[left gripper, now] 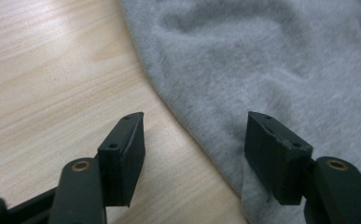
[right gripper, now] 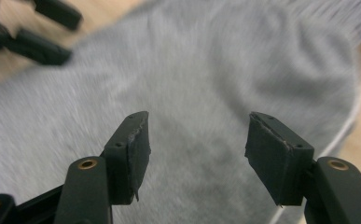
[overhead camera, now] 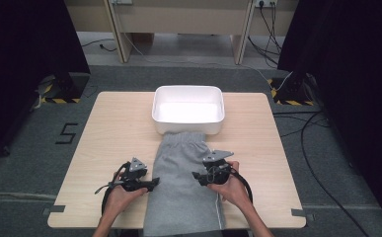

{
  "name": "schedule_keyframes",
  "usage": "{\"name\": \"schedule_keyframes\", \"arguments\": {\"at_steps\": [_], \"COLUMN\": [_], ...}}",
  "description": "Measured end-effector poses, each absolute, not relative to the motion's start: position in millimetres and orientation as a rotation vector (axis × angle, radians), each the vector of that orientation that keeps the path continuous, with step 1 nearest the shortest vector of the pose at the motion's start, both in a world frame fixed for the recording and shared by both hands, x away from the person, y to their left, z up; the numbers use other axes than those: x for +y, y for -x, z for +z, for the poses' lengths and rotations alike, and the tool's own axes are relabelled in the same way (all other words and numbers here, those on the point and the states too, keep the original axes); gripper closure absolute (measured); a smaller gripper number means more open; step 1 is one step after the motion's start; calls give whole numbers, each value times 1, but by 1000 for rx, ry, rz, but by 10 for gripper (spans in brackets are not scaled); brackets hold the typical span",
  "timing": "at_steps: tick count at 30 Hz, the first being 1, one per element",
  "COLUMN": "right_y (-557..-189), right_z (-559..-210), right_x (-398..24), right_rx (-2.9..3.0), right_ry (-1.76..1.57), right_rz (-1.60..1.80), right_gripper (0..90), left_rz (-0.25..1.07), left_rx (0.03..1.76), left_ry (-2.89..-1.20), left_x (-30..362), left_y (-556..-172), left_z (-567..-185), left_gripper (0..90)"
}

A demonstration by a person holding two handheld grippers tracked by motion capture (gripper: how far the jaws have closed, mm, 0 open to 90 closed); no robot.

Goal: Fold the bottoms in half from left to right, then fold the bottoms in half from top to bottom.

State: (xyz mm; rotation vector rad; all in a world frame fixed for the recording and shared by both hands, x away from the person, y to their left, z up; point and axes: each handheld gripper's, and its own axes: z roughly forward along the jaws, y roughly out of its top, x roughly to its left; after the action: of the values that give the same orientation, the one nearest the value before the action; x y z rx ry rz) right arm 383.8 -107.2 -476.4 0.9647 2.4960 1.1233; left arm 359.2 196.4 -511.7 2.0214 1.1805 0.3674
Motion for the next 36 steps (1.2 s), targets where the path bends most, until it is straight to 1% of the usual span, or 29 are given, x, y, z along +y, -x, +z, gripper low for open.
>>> {"name": "schedule_keyframes", "arguments": {"at_steps": [3, 8, 21, 30, 36], "right_y": [-385, -387, -400, -421, -436], "right_z": [-470, -469, -464, -461, -465], "right_x": [-112, -119, -142, -156, -156], "right_rx": [2461, 2438, 2341, 2300, 2293], "right_ry": [-964, -991, -1103, -1159, -1199], "right_rz": [1126, 1124, 1172, 1185, 1185], "right_gripper": [387, 371, 350, 341, 341], "left_rz": [382, 390, 347, 342, 325], "left_rx": [1194, 1198, 1240, 1239, 1251], "left_ry": [-1992, -1972, -1938, -1917, -1904], "left_x": [201, 204, 205, 199, 195], "left_y": [-361, -362, -370, -388, -406], "left_z": [-509, -505, -507, -504, -503], "left_gripper": [358, 345, 321, 310, 307]}}
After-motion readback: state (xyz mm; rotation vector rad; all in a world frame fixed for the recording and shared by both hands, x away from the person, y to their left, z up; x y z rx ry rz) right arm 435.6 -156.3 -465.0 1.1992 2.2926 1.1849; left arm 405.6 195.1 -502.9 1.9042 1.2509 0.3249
